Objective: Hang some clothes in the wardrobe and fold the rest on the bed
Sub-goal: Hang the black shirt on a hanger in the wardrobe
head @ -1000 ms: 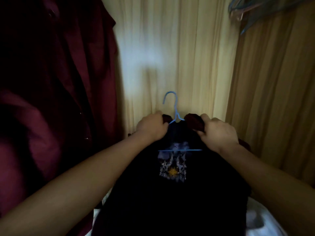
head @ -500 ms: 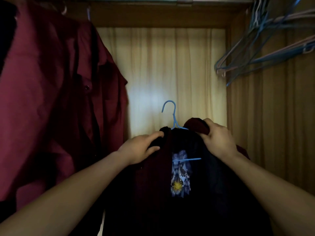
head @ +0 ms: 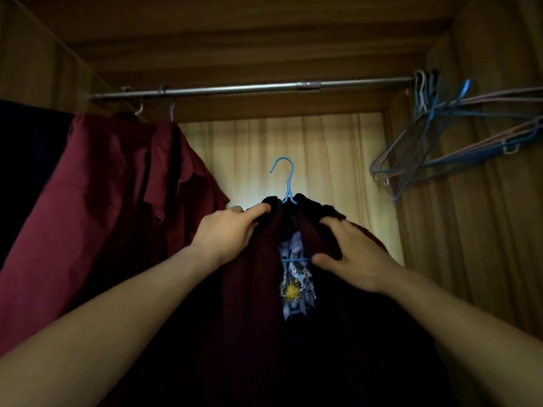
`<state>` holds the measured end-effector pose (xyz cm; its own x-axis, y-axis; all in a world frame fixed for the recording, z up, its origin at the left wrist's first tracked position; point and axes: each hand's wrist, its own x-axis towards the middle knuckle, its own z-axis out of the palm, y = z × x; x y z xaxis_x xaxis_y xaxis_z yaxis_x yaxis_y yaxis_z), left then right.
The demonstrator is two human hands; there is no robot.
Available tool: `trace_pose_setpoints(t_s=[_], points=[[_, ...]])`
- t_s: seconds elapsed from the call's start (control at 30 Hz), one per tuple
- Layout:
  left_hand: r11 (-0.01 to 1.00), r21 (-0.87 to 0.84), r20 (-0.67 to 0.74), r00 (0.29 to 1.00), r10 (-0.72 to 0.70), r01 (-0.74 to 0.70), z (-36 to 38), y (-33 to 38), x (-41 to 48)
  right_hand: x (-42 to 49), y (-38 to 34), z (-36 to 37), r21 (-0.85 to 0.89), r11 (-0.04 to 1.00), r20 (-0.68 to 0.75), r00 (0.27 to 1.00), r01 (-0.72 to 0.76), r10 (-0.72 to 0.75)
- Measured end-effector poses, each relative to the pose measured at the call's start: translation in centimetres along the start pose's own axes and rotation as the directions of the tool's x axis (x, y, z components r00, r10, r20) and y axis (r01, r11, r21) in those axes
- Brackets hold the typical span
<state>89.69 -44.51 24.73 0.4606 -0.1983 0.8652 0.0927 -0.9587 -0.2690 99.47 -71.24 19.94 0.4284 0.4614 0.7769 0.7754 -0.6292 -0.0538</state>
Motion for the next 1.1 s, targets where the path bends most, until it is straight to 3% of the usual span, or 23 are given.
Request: trace_pose_setpoints(t_s=[0.07, 0.17, 0.43, 0.6, 0.87, 1.1], points=[[1.000, 0.024, -0.014, 1.000, 0.000, 0.000, -1.2, -0.3, 0.3, 0.2, 1.7, 0.2, 0.005, 1.000, -0.039, 0.999, -0.016, 0.016], [0.999, 0.042, -0.042, 0.999, 0.006, -0.004, -2.8, -0.2, 0.9, 1.7, 2.5, 0.5, -0.033, 0.993, -0.249, 0.963, -0.116, 0.104], [0.985, 0.165, -0.038, 0.998, 0.056, -0.049, -6.3, -0.2, 3.7, 8.2, 3.8, -0.9, -0.017, 0.994, -0.312, 0.945, -0.109, 0.098], [0.940, 0.339, 0.035, 0.999, 0.018, -0.029, -7.9, -1.6, 7.9, 14.1, 2.8, -0.7, -0.108, 0.983, -0.275, 0.955, -0.147, 0.113], [0.884, 0.467, 0.185, 0.979, -0.089, -0.008, -9.0, -5.6, 12.5, 21.1, 0.0, 2.8, 0.023, 0.986, -0.213, 0.963, -0.166, 0.167], [0.827, 0.563, 0.226, 0.963, -0.146, -0.007, -8.3, -7.9, 14.2, 26.1, -1.2, 4.1, 0.013, 0.987, -0.157, 0.975, -0.158, 0.158]])
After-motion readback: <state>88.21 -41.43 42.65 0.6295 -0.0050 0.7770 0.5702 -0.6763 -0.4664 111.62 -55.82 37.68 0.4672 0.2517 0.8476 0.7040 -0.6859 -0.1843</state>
